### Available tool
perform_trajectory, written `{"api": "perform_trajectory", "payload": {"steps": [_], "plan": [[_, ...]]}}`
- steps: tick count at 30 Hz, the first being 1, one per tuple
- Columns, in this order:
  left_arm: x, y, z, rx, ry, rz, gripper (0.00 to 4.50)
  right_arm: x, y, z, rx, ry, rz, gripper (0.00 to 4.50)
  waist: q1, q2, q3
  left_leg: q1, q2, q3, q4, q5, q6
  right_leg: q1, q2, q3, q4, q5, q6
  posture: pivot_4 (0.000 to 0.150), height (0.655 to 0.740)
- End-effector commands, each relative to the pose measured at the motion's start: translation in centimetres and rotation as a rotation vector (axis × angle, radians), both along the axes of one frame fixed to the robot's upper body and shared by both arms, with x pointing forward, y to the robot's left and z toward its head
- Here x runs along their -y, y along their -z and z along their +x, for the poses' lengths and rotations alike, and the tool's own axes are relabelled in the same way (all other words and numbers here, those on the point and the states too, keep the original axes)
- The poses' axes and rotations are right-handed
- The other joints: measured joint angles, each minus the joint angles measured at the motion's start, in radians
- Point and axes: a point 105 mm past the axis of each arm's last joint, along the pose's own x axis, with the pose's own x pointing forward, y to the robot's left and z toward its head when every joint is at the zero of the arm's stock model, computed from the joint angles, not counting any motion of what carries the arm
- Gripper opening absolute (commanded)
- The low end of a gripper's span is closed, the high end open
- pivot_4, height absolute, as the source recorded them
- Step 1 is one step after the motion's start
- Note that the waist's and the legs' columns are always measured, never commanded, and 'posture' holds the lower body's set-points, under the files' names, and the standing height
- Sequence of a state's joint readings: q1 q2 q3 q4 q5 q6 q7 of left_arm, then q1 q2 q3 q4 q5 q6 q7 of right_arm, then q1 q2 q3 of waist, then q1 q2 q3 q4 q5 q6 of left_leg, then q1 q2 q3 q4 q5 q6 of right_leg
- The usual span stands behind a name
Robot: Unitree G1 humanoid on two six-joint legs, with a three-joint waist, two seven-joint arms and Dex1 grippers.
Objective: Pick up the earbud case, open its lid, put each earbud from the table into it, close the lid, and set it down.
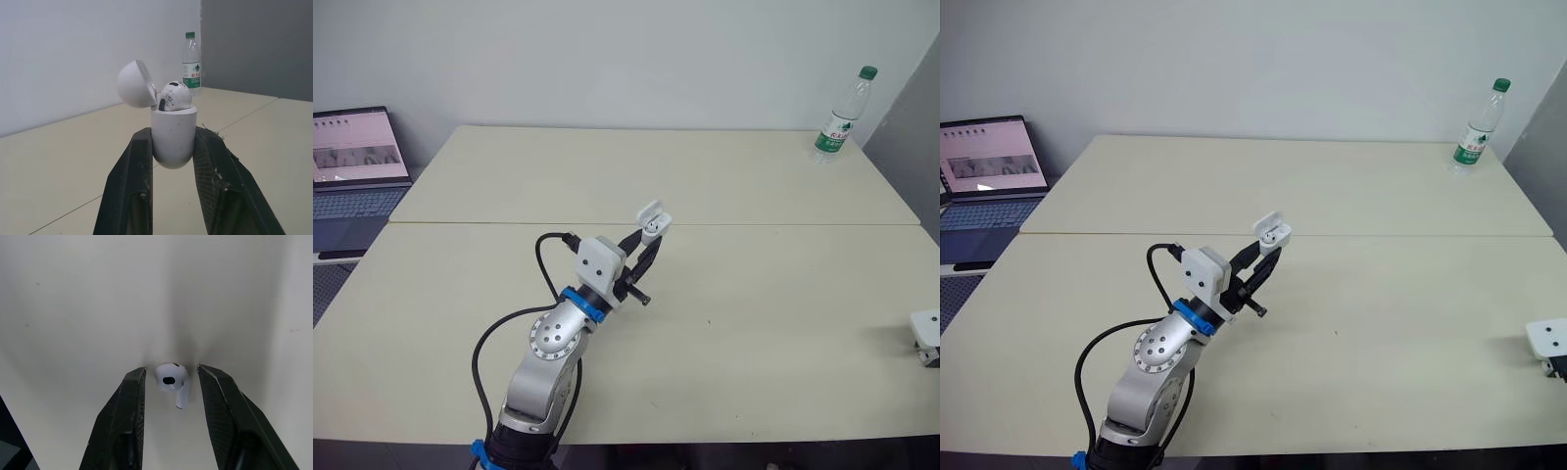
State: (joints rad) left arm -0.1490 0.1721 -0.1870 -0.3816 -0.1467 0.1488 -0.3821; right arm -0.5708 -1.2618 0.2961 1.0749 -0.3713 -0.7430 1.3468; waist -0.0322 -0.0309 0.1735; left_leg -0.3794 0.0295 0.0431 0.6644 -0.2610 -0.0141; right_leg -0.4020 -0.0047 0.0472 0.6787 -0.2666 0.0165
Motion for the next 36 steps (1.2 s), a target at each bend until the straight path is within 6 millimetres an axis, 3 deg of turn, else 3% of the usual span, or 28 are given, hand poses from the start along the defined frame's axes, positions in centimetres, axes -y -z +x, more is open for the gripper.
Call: {"api": "perform_trajectory", "payload": {"steps": [1,9,12,14,19,22,24,28,31,33,36], "plan": [[0.0,-1.4,-0.5,0.056,0.0,-0.013,0.79,0.4,-0.4,0.0,0.016,0.011,-0.014,1.71,0.0,0.0,0.0,0.0,0.0,0.0,0.0,0.0,0.0,0.0,0.0,0.0,0.0,0.0,0.0,0.15,0.74],[-0.2,-1.4,-0.4,0.056,-0.003,-0.009,0.79,0.3,-0.3,0.3,0.028,0.021,-0.007,1.71,0.0,0.0,0.0,0.0,0.0,0.0,0.0,0.0,0.0,0.0,0.0,0.0,0.0,0.0,0.0,0.15,0.74],[-0.2,-1.4,-0.4,0.056,-0.004,-0.009,0.79,0.2,-0.4,0.3,0.027,0.021,-0.004,1.1,0.0,0.0,0.0,0.0,0.0,0.0,0.0,0.0,0.0,0.0,0.0,0.0,0.0,0.0,0.0,0.15,0.74],[-0.2,-1.4,-0.3,0.056,-0.004,-0.009,0.79,0.2,-0.4,0.3,0.027,0.022,-0.002,0.45,0.0,0.0,0.0,0.0,0.0,0.0,0.0,0.0,0.0,0.0,0.0,0.0,0.0,0.0,0.0,0.15,0.74],[-0.2,-1.4,-0.3,0.056,-0.003,-0.009,0.79,0.0,-0.5,0.5,0.033,0.022,0.008,0.39,0.0,0.0,0.0,0.0,0.0,0.0,0.0,0.0,0.0,0.0,0.0,0.0,0.0,0.0,0.0,0.15,0.74],[-0.3,-1.3,-0.2,0.058,-0.003,-0.006,0.79,-1.3,-0.7,1.4,0.053,0.046,0.094,0.39,-0.001,0.0,0.0,0.0,0.0,0.0,0.0,0.0,0.0,0.0,0.0,0.0,0.0,0.0,0.0,0.15,0.74],[-0.4,-1.3,-0.1,0.058,-0.003,-0.003,0.79,-4.1,-1.3,3.5,0.098,0.052,0.242,0.39,-0.005,-0.001,0.0,0.0,0.001,0.0,0.0,0.0,0.0,0.0,0.0,0.0,0.0,0.0,0.0,0.15,0.74],[-0.4,-1.3,0.1,0.061,0.0,0.001,0.79,-12.1,-4.0,8.4,0.266,0.058,0.596,0.39,-0.022,-0.001,0.0,0.001,0.001,-0.002,0.0,0.0,0.0,0.001,0.002,0.001,0.001,0.0,0.0,0.15,0.74],[-0.6,-1.7,0.7,0.045,0.002,-0.029,0.79,-21.1,-9.1,11.5,0.362,0.16,1.036,0.39,-0.021,0.001,-0.001,0.0,0.001,-0.006,0.0,0.0,-0.001,0.0,0.002,-0.002,0.003,0.0,0.0,0.15,0.74],[-0.6,-1.8,1.0,0.018,0.017,-0.061,0.79,-25.3,-11.9,11.9,0.362,0.19,1.219,0.39,-0.02,0.003,-0.001,-0.003,0.002,-0.006,0.0,0.001,-0.002,-0.002,0.002,-0.003,0.003,0.001,-0.001,0.15,0.74],[-0.2,-2.2,1.1,0.005,0.061,-0.064,0.79,-29.5,-15.5,11.9,0.318,0.248,1.454,0.39,0.005,0.003,-0.001,-0.007,0.002,-0.009,0.0,0.001,-0.003,-0.004,0.001,-0.008,0.002,0.001,-0.001,0.15,0.74]]}}
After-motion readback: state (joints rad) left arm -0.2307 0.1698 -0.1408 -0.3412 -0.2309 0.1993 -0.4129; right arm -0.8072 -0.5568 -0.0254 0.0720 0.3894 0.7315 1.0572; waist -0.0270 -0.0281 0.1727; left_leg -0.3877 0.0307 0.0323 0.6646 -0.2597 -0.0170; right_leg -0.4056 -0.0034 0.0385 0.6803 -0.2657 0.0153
